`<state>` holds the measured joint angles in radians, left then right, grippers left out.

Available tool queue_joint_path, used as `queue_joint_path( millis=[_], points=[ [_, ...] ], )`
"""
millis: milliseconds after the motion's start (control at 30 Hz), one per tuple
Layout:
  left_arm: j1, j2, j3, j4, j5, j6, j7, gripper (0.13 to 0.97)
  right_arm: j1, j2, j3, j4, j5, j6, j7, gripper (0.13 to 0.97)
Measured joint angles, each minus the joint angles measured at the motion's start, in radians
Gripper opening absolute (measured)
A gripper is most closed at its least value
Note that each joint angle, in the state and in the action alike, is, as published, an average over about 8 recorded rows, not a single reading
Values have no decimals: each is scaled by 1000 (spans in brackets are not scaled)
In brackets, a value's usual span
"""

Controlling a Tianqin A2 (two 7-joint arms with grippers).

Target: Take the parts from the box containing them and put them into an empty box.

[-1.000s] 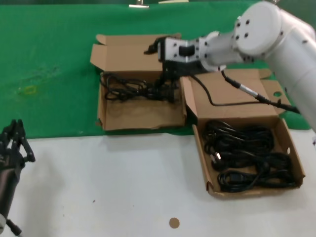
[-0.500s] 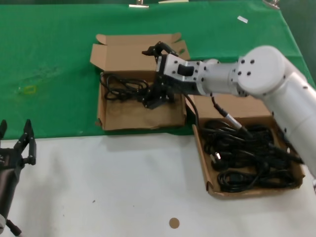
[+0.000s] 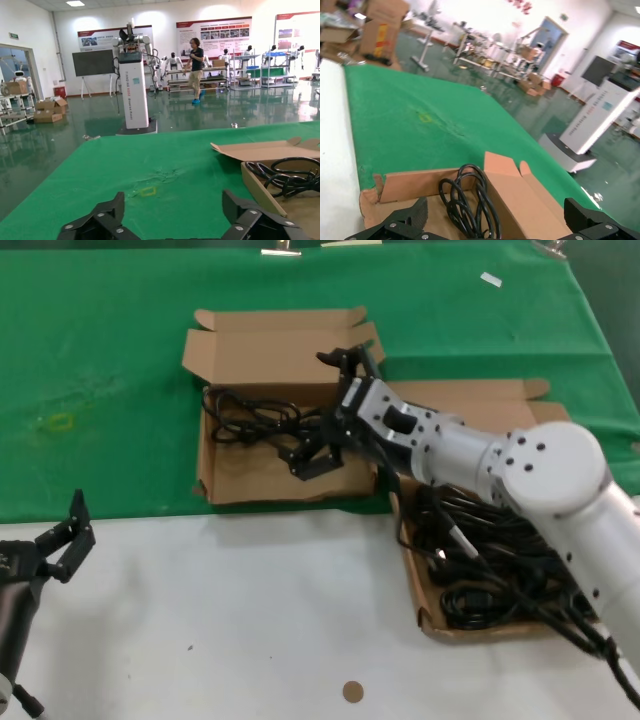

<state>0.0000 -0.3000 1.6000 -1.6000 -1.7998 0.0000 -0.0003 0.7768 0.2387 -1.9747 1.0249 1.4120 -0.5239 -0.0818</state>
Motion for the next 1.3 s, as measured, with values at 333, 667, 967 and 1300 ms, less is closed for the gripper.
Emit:
queue_joint_path(
  millis=[333, 667, 967, 1300],
  points=[
    [0, 0, 0, 0, 0, 0, 0, 769, -167, 13, 81, 124, 83, 112, 17, 966],
    [0, 0, 0, 0, 0, 0, 0, 871, -335, 26, 161, 248, 167, 226, 35, 966],
    [0, 0, 0, 0, 0, 0, 0, 946, -483, 38, 233, 358, 241, 326, 51, 966],
    [0, 0, 0, 0, 0, 0, 0, 966, -651, 51, 314, 482, 325, 439, 68, 966]
  ],
)
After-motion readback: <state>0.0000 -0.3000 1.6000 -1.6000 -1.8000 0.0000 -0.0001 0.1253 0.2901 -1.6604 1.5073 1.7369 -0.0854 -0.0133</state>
